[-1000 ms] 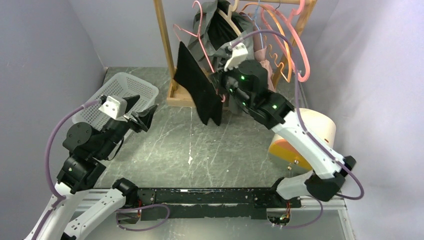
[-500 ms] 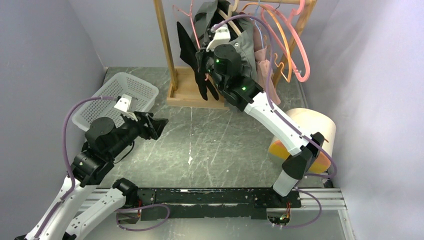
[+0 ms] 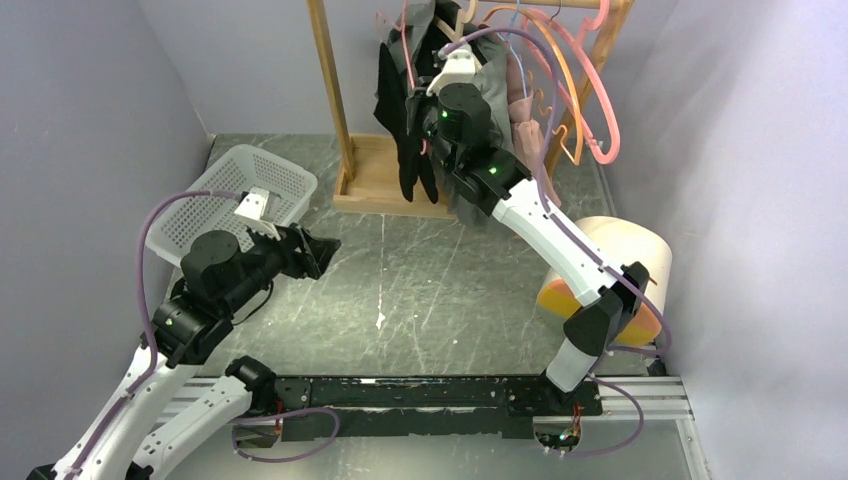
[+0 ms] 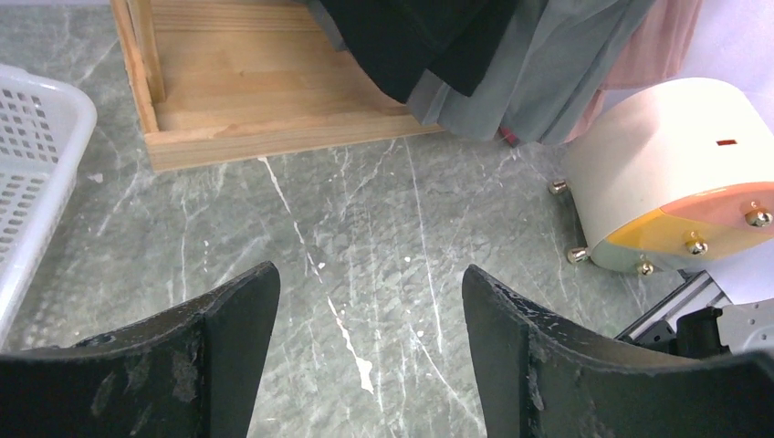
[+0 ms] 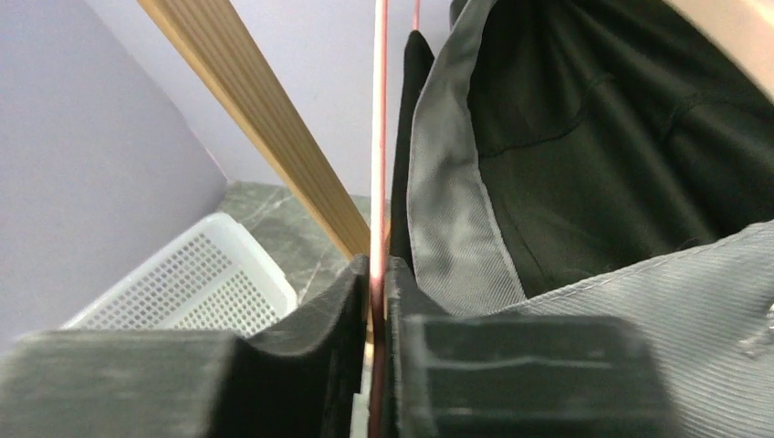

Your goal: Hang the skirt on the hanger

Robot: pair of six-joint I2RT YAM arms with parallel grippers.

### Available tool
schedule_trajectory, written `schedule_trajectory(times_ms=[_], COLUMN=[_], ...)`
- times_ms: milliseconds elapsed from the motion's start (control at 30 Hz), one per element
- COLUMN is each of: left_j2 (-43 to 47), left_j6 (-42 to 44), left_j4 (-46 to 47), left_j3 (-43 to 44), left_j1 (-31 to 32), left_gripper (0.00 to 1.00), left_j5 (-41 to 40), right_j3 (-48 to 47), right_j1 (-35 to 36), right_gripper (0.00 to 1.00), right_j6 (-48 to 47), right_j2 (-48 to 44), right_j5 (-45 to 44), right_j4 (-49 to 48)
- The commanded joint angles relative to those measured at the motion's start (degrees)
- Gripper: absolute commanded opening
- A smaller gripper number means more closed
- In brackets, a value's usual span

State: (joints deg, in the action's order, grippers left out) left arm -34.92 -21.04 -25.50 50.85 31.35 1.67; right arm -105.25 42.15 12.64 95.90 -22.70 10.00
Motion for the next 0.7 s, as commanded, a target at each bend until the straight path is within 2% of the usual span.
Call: schedule_trajectory(times_ms=[0, 133, 233, 300, 400, 533, 667], left_j2=[-0.3, -0.4, -0.3, -0.4, -0.2, 0.6, 1.2], left_j6=[-2.5, -2.7, -2.9, -2.9, -2.7, -2.3, -2.3], left_j4=[-2.3, -5.0, -6.7, -8.4, -10.5, -13.3, -16.1], left_j3=[2.1, 4.5, 5.9, 7.2, 8.2, 9.9, 12.6], left_j1=[0.3, 0.3, 0.3, 0.3, 0.3, 0.3, 0.3], left_gripper=[0.79, 0.85, 0.88, 0.89, 0.89, 0.9, 0.9], left_j5=[-2.6, -4.8, -7.8, -9.3, -11.6, -13.4, -16.5], right_j3=[-1.1, 1.7, 3.4, 5.1, 9.9, 18.7, 24.0], right_j1=[-0.4, -0.3, -0.4, -0.4, -0.4, -0.3, -0.3], right_gripper=[0.23, 0.49, 0.6, 0.83, 0.99, 1.0, 1.0], right_j6=[1.3, 1.9, 2.1, 2.7, 3.4, 5.0, 11.4], right_j2=[-0.4, -4.9, -9.1, -12.1, -17.8, -26.7, -32.9], right_j5=[0.8, 2.4, 3.8, 4.9, 6.3, 5.5, -2.2], right_j4=[1.7, 1.8, 3.4, 5.0, 7.6, 13.7, 27.6])
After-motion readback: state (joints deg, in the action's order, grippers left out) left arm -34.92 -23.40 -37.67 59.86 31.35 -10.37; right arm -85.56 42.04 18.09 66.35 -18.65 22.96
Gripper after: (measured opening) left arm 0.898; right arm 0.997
